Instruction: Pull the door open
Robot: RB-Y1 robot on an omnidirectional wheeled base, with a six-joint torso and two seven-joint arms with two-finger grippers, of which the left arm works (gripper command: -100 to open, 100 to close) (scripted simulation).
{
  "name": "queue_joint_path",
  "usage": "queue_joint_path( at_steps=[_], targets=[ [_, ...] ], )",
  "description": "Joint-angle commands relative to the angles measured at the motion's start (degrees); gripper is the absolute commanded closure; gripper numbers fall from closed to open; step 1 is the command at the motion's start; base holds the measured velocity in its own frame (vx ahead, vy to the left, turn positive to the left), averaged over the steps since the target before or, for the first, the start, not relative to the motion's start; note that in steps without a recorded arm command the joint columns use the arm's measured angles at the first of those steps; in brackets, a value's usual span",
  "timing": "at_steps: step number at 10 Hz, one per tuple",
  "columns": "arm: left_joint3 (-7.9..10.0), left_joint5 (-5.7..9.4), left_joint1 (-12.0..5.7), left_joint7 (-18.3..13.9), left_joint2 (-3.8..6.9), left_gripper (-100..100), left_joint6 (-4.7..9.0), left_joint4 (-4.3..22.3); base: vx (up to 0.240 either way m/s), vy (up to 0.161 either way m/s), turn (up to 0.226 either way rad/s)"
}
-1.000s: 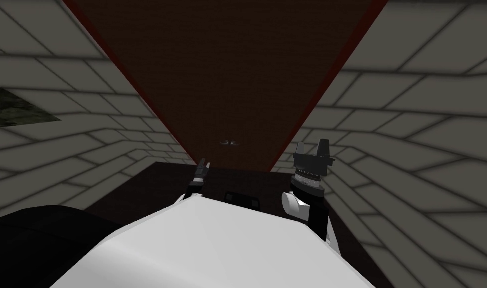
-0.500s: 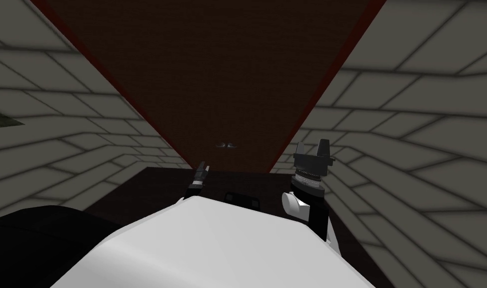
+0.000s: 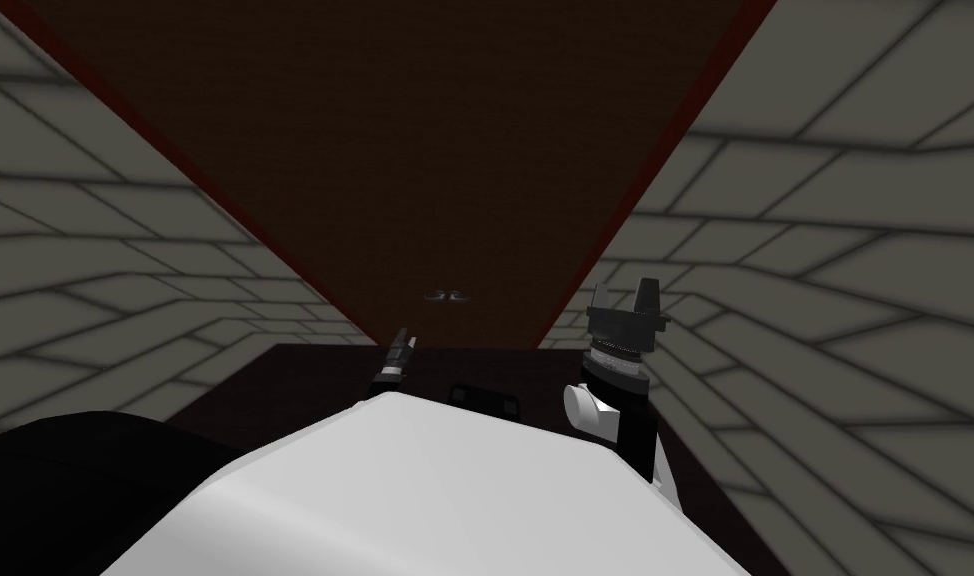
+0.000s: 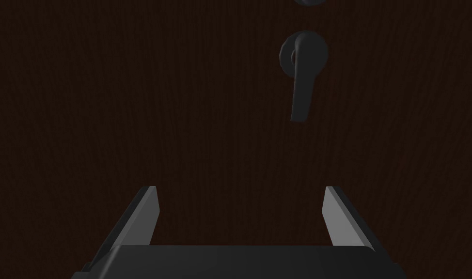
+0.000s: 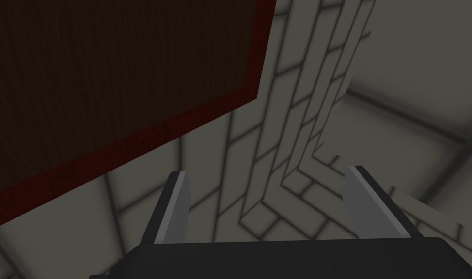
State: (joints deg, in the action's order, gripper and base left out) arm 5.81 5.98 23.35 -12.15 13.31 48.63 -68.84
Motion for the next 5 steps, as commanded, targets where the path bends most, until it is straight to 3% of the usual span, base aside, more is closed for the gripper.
queue_joint_path(
  at_steps=[1, 5],
  targets=[
    [0.07, 0.03, -0.50, -0.16, 0.18, -100, 0.59, 2.10, 0.101, -0.001, -0.040],
    [0.35, 0.23, -1.07, -0.89, 0.99, -100, 1.87, 7.11, 0.133, 0.012, -0.069]
  ],
)
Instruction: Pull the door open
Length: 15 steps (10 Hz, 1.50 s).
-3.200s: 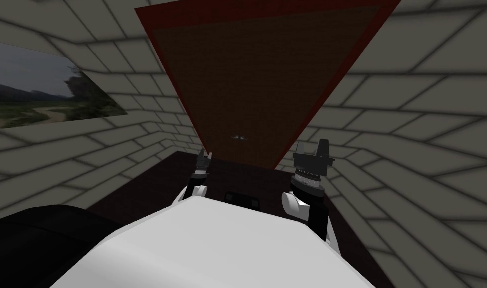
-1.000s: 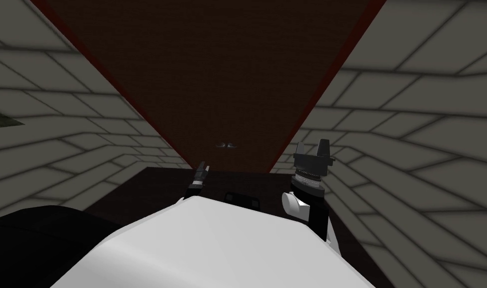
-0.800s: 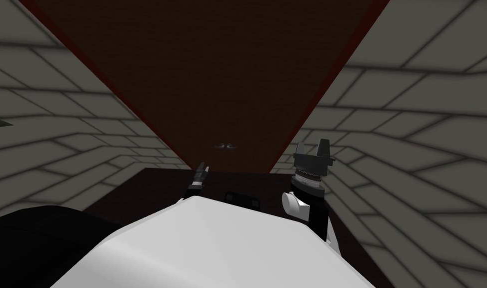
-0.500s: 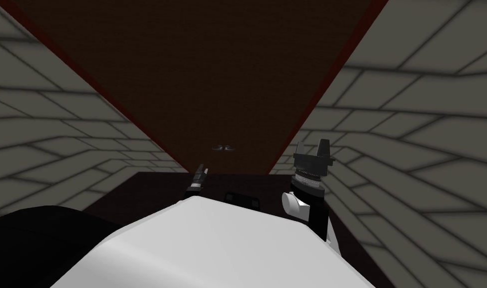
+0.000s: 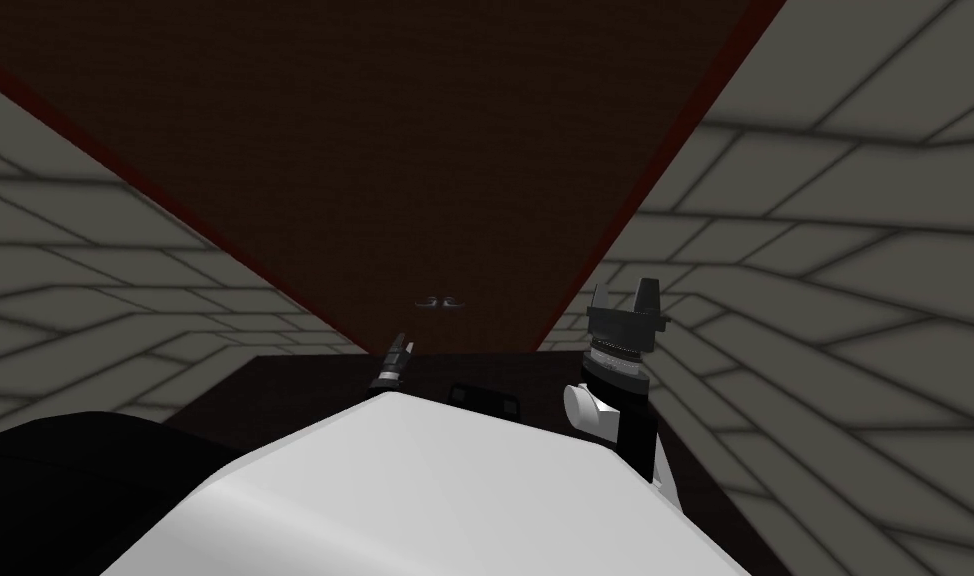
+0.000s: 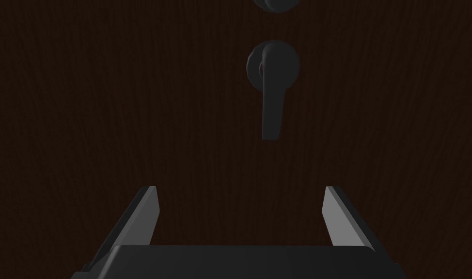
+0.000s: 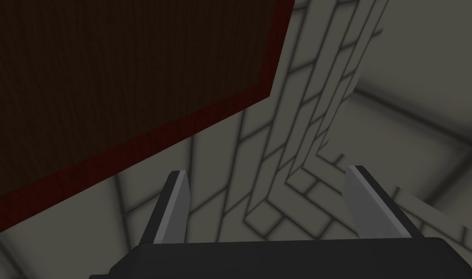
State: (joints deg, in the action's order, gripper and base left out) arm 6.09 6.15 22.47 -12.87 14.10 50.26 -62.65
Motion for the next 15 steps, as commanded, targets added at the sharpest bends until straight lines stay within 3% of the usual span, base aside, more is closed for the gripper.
queue_joint_path(
  at_steps=[1, 5, 6, 7, 9, 12, 14, 15],
  targets=[
    [0.11, 0.08, -0.27, -0.28, 0.33, -100, 0.43, 1.65, 0.109, 0.028, -0.056],
    [0.35, 0.25, -0.77, -0.94, 1.03, -100, 1.57, 6.10, 0.162, 0.032, -0.055],
    [0.31, 0.22, -0.82, -0.79, 0.91, -100, 1.39, 5.60, 0.082, 0.028, -0.011],
    [2.06, 1.01, -0.42, -0.49, 1.63, -100, 1.00, 7.09, 0.057, 0.026, 0.036],
    [2.33, 1.13, -0.38, -0.43, 1.73, -100, 0.92, 7.30, 0.035, 0.031, 0.015],
    [5.38, 2.52, -0.46, 0.41, 2.65, -100, -0.13, 9.91, 0.051, 0.052, 0.010],
    [5.91, 2.78, -2.11, 1.03, 2.19, -100, -0.67, 10.96, 0.170, 0.134, -0.062],
    [5.19, 2.47, -3.50, 1.24, 1.43, -100, -0.74, 10.85, 0.176, 0.152, -0.152]
  ],
)
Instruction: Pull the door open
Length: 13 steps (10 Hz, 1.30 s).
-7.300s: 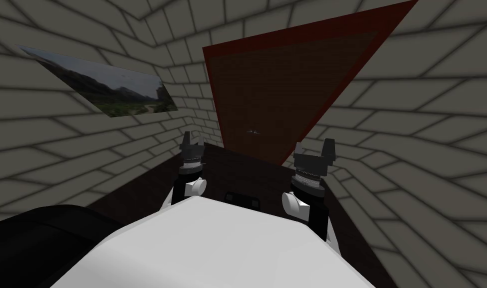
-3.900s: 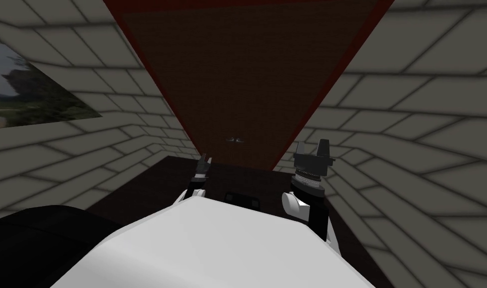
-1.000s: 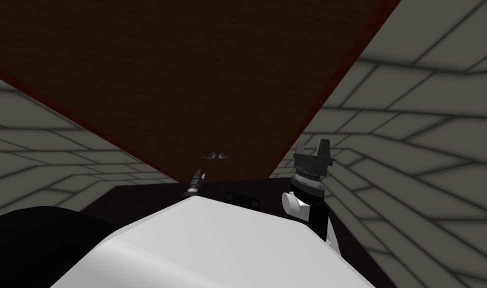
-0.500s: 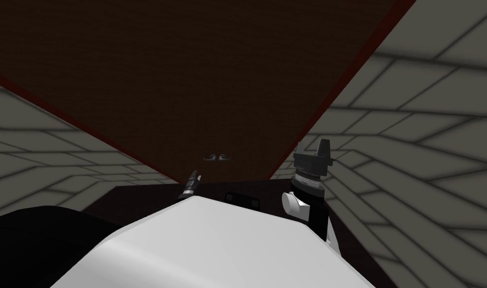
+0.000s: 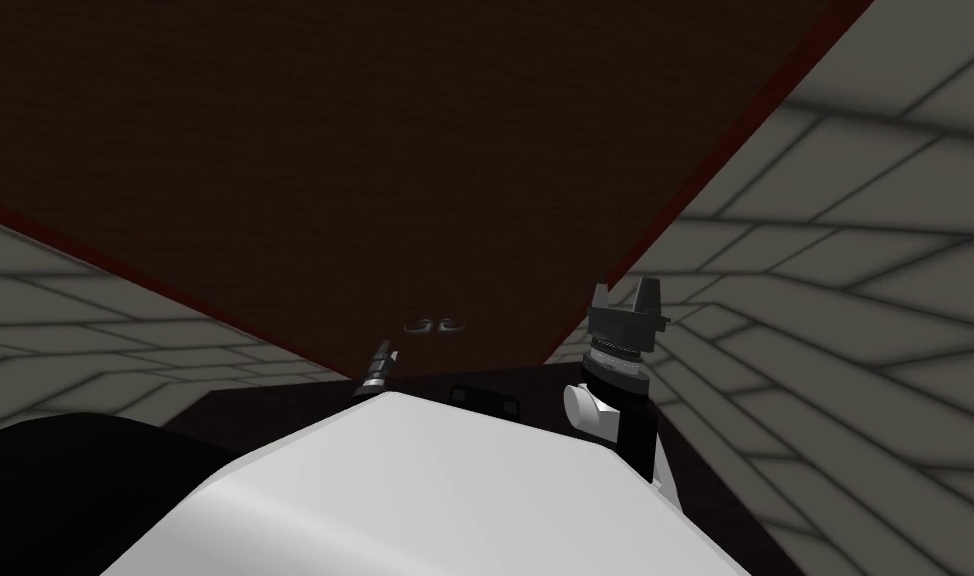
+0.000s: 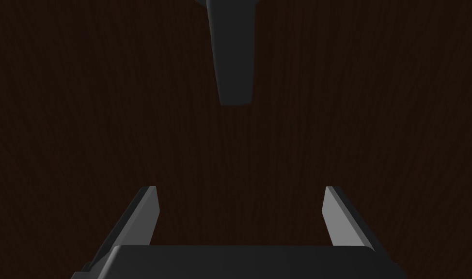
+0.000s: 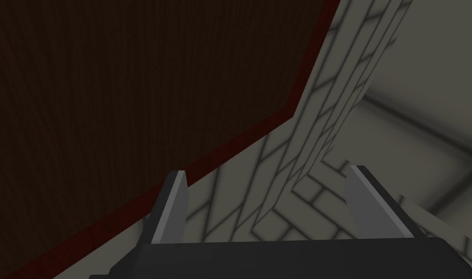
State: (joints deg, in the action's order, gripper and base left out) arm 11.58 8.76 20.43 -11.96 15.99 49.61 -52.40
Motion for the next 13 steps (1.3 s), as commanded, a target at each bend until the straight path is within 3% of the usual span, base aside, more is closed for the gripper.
queue_joint_path(
  at_steps=[1, 3, 4, 5, 10, 11, 13],
  targets=[
    [-0.60, -0.27, -1.89, 0.38, -0.72, -100, -0.08, 0.50, 0.131, 0.117, -0.107],
    [-2.51, -1.12, -4.12, 0.51, -2.17, -100, 0.07, -0.31, 0.157, -0.023, -0.180],
    [-1.98, -0.87, -3.67, 0.30, -1.53, -100, 0.43, 0.62, 0.081, -0.051, -0.025],
    [-1.98, -0.87, -3.67, 0.30, -1.53, 100, 0.43, 0.62, -0.012, 0.011, 0.028],
    [-1.98, -0.87, -3.67, 0.30, -1.53, 100, 0.43, 0.62, -0.015, 0.006, -0.006],
    [-0.94, -0.40, -2.17, 0.03, -0.51, 100, 0.46, 1.35, -0.100, 0.027, 0.064],
    [-0.53, -0.22, -1.43, -0.24, 0.08, 100, 0.65, 1.67, -0.141, -0.008, 0.018]
  ],
)
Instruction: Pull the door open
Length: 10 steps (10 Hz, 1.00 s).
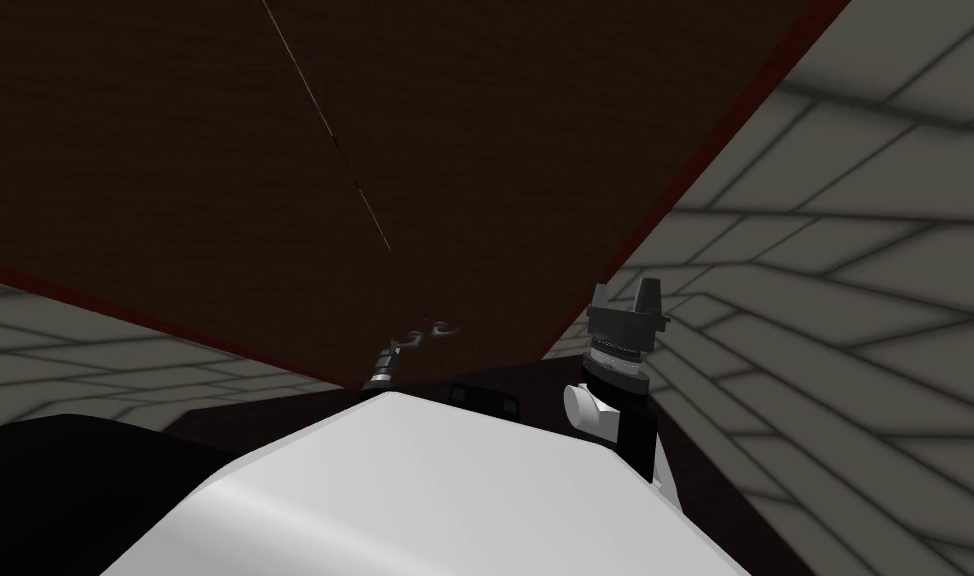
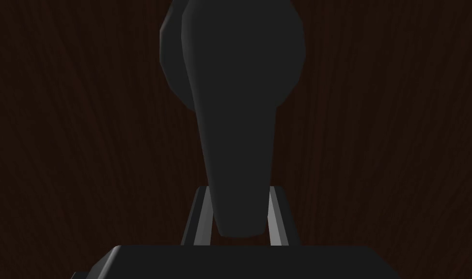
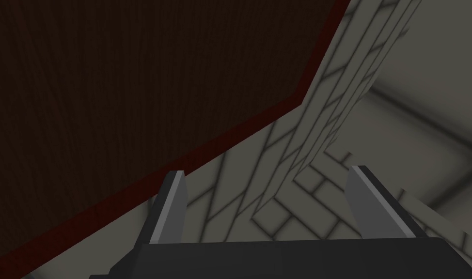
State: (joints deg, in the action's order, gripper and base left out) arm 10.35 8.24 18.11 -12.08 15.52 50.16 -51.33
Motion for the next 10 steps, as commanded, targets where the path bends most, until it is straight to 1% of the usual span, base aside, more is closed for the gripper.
queue_joint_path(
  at_steps=[1, 3, 4, 5, 6, 7, 10],
  targets=[
    [0.95, 0.40, 1.78, -0.63, 1.31, 100, 0.54, 0.94, -0.124, -0.043, -0.059],
    [0.90, 0.37, 2.00, -0.84, 1.52, 100, 0.74, 1.00, -0.117, -0.048, -0.009],
    [0.19, 0.01, 2.79, -1.95, 2.39, 100, 1.87, 1.14, -0.132, -0.030, -0.176],
    [-0.30, -0.24, 2.96, -2.44, 2.64, 100, 2.38, 1.12, -0.172, -0.028, -0.176],
    [-1.17, -0.66, 3.09, -3.17, 2.94, 100, 3.18, 1.02, -0.152, 0.003, -0.138],
    [-2.12, -1.12, 3.10, -3.86, 3.14, 100, 3.95, 0.86, -0.182, 0.036, -0.202],
    [-3.89, -1.98, 2.94, -5.02, 3.36, 100, 5.27, 0.51, -0.145, 0.044, -0.123]
  ],
)
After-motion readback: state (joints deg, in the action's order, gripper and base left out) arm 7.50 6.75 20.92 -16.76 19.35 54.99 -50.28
